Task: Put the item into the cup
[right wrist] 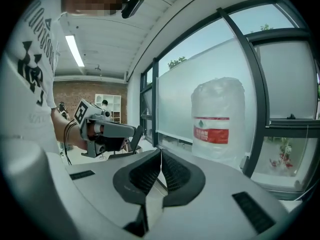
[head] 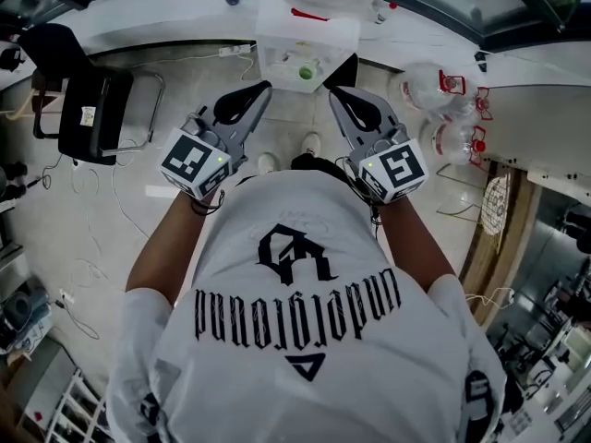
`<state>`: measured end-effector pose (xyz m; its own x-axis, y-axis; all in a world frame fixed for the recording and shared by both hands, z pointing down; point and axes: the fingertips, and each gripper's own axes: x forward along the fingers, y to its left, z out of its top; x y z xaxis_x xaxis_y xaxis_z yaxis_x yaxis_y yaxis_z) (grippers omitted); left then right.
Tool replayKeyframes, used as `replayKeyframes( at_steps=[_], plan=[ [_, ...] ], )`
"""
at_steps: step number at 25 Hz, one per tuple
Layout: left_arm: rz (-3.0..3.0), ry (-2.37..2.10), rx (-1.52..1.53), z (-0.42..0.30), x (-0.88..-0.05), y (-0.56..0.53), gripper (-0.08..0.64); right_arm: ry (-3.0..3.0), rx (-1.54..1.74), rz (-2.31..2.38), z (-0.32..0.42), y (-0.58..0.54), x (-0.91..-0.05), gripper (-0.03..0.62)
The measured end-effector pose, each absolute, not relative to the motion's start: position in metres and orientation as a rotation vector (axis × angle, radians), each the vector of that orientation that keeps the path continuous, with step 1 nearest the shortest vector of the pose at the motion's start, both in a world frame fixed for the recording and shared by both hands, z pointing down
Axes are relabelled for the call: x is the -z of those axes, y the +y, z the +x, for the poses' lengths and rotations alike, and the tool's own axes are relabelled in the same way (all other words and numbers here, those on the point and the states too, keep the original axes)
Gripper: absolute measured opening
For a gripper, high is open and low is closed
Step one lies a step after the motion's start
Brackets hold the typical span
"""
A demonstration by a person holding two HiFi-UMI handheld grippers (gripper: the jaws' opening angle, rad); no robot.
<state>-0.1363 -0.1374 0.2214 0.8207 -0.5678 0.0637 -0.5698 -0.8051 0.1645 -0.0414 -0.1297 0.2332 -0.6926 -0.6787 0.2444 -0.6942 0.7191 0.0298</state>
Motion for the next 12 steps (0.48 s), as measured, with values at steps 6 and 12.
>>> replayKeyframes(
  at_steps=[6, 12],
  plan=[
    [2.825, -0.896, 0.002, -0.152, -0.204, -0.116, 0.015, -2.703, -0.067, 1.08, -0.05, -0.117, -0.216, 0.017],
    [2.815, -0.879, -0.023, -0.159, -0.214, -0.111, 0.015, -2.701, -0.068, 1.084, -0.054, -0.111, -0.211, 0.017]
  ],
)
